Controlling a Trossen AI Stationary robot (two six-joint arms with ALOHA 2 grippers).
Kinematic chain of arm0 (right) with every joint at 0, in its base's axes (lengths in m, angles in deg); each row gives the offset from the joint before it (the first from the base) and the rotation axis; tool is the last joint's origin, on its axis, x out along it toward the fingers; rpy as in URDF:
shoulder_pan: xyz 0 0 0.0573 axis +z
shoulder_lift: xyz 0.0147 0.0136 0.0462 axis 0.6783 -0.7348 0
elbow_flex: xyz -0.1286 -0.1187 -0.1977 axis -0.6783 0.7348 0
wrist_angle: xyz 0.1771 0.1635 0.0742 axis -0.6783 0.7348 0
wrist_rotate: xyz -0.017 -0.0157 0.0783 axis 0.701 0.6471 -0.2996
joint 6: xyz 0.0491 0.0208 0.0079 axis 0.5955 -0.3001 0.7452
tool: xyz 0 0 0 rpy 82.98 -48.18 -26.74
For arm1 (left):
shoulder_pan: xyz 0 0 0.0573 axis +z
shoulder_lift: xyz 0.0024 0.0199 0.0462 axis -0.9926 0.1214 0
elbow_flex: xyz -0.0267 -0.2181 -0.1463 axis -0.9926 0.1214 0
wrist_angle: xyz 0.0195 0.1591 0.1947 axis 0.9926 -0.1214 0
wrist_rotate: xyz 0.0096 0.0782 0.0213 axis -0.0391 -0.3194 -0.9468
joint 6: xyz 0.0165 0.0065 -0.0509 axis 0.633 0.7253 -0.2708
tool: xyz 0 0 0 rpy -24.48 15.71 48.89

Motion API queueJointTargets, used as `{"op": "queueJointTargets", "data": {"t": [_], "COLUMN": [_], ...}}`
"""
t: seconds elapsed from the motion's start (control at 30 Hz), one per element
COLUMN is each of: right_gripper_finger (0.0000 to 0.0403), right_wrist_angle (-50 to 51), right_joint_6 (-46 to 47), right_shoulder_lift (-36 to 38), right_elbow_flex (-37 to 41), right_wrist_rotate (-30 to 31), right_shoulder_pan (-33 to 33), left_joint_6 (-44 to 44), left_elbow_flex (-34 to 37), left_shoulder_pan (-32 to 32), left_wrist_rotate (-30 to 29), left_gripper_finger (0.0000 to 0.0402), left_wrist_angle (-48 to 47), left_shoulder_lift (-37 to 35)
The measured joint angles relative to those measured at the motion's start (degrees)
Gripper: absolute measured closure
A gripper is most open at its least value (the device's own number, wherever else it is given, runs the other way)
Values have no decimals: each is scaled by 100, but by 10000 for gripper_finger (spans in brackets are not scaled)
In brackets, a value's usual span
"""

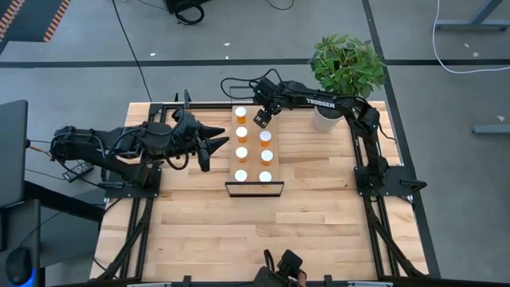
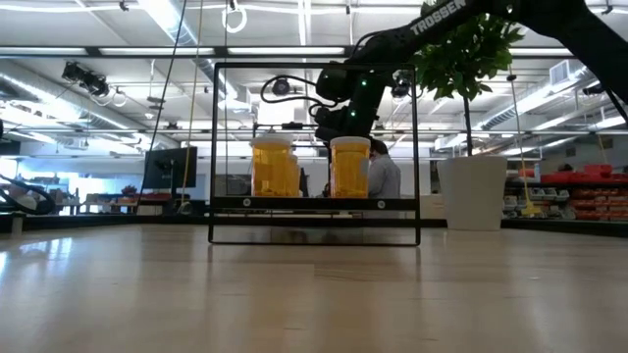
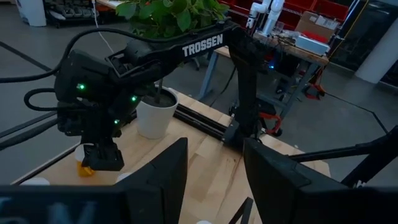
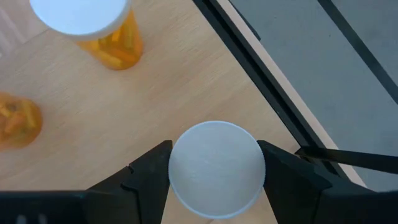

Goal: Pick and place medicine bottles onto shelf by color
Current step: Put the orange pill bottle on the shelf aligned with the other orange pill bottles

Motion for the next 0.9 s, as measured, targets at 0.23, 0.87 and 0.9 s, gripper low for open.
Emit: {"op": "queueJointTargets", "data": {"t": [0.23,0.87,0.9], "right_gripper_finger": [170,170,170], "right_wrist_angle": [-27,-32,-32], "right_joint_6": [-3,5,5], "right_shoulder_lift": [-2,-2,-2], "right_elbow_flex": [2,2,2], "right_wrist_rotate": [-22,-83,-83], "right_shoulder_pan": [0,7,7], "left_joint_6": [-2,-2,-2], "left_elbow_flex": [0,0,0], "left_shoulder_pan": [0,0,0], "left_wrist_rotate": [0,1,0], "left_gripper_finger": [239,239,239], "left_wrist_angle": [-2,-22,-22], "left_shoulder_lift": [0,0,0]}}
